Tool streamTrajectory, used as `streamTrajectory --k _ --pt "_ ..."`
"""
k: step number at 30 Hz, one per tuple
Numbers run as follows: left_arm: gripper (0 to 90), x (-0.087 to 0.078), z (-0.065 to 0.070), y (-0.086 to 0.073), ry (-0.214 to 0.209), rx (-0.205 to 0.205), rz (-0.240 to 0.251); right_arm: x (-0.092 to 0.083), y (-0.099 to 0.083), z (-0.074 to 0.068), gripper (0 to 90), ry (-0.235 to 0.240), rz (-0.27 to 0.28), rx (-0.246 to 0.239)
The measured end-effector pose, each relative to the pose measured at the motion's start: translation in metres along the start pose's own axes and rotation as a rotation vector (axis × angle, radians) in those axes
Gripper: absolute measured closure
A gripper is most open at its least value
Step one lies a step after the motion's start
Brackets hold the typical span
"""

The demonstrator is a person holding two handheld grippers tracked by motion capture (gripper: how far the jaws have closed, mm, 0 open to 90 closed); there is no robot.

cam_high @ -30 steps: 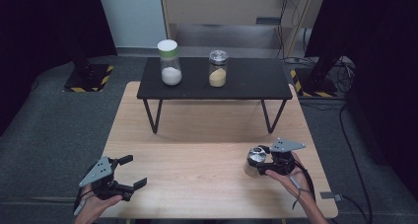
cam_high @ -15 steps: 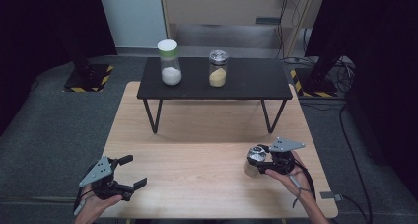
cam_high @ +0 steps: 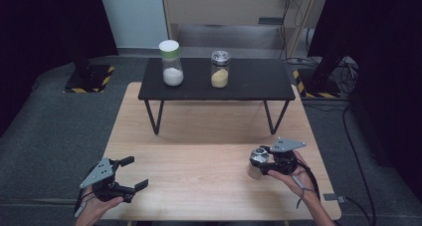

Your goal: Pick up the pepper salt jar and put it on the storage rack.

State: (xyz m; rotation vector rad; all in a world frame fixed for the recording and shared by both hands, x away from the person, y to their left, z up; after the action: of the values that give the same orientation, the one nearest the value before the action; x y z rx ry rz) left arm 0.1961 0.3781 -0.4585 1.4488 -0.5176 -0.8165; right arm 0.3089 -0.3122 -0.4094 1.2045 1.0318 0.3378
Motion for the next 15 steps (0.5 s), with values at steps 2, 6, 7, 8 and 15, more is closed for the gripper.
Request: streamTrajectory --k 2,6,7,8,15 --pt "0.4 0.000 0.000 0.000 0.000 0.001 -0.001 -0.001 0.003 0.001 35.2 0.008 -0.002 -0.004" --pt "0.4 0.000 0.000 0.000 -0.001 -0.001 -0.001 -0.004 0.011 0.003 35.2 0.021 0.001 -0.014" --pt "0.4 0.000 0.000 0.000 -0.001 -0.001 -0.001 -0.005 0.013 0.004 35.2 0.025 0.000 -0.017" --pt "0.4 0.000 0.000 0.000 -0.001 -0.001 -0.001 -0.006 0.016 0.005 35.2 0.032 0.000 -0.020" --pt "0.3 0.000 0.000 0.000 0.000 -0.003 0.000 -0.009 0.032 0.009 35.2 0.064 0.007 -0.040"
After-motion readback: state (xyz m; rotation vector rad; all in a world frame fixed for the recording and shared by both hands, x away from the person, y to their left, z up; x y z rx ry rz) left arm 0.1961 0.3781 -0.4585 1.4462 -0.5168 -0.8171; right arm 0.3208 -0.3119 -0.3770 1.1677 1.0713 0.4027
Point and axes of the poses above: each handheld gripper's, and its own axes: x roughly forward along the jaws, y roughly out of its top, z roughly to its right, the point moved 2 cm from there along x, roughly forward along the jaws, and after that the axes turned 6 degrees about z, right-handed, at the moved point
